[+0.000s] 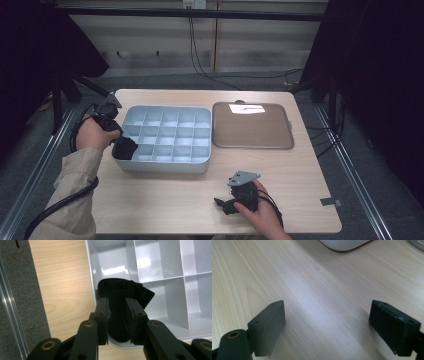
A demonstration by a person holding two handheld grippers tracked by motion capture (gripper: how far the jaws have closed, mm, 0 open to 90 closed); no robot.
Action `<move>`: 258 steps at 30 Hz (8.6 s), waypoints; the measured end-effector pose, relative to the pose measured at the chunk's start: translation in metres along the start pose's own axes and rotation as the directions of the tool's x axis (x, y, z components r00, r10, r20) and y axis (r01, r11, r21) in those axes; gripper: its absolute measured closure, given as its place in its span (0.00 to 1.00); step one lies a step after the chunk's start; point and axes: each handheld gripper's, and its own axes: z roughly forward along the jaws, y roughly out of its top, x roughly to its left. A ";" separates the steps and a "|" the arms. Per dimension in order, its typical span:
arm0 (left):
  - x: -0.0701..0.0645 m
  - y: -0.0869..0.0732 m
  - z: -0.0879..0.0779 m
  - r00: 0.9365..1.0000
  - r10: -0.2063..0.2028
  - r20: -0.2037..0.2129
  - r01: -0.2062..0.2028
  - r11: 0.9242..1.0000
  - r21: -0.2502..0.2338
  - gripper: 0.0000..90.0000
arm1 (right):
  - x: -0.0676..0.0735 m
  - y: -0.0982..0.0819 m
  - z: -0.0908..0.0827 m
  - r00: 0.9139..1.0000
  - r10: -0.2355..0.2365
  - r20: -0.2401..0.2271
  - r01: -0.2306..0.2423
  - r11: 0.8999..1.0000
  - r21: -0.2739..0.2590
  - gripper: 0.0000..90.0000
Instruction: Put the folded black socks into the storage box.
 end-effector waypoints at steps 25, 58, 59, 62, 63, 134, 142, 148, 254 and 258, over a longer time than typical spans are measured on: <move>0.004 0.011 -0.011 0.999 -0.029 0.024 0.028 0.999 0.031 1.00 | 0.000 0.000 0.000 1.000 0.000 -0.001 0.000 1.000 0.001 0.15; 0.005 0.013 0.014 0.999 0.004 0.049 -0.006 0.999 0.035 1.00 | 0.000 0.000 0.000 1.000 0.000 0.000 0.000 1.000 -0.001 0.15; 0.005 0.013 0.016 0.999 -0.001 0.048 -0.001 0.999 0.039 1.00 | 0.000 0.000 0.000 1.000 0.003 -0.003 -0.003 1.000 0.000 0.15; 0.005 0.012 0.019 0.999 0.007 0.038 -0.009 0.999 0.038 1.00 | 0.000 0.000 0.000 1.000 -0.003 0.003 0.003 1.000 -0.003 0.15; 0.005 0.011 0.020 0.999 0.008 0.043 -0.010 0.999 0.036 1.00 | 0.000 0.000 0.000 1.000 0.002 -0.002 -0.002 1.000 -0.001 0.15; 0.001 -0.011 0.061 0.999 0.016 0.036 -0.017 0.999 0.036 0.96 | 0.001 0.000 0.000 1.000 0.003 -0.001 -0.003 1.000 0.003 0.14; 0.002 -0.009 0.045 0.998 0.016 0.053 -0.017 1.000 0.017 0.88 | 0.001 0.000 0.000 1.000 0.003 -0.001 -0.003 1.000 0.003 0.15; -0.001 -0.006 0.028 0.998 0.028 0.057 -0.028 1.000 0.001 0.85 | 0.001 0.000 0.000 1.000 0.004 -0.001 -0.004 1.000 0.003 0.15; -0.025 -0.066 -0.007 0.953 0.186 0.240 -0.155 0.977 -0.144 0.34 | 0.000 0.001 0.001 1.000 -0.004 -0.003 0.004 1.000 0.003 0.14; -0.024 -0.070 -0.006 0.951 0.191 0.243 -0.156 0.975 -0.156 0.34 | 0.000 0.001 0.001 1.000 -0.003 -0.004 0.003 1.000 0.003 0.14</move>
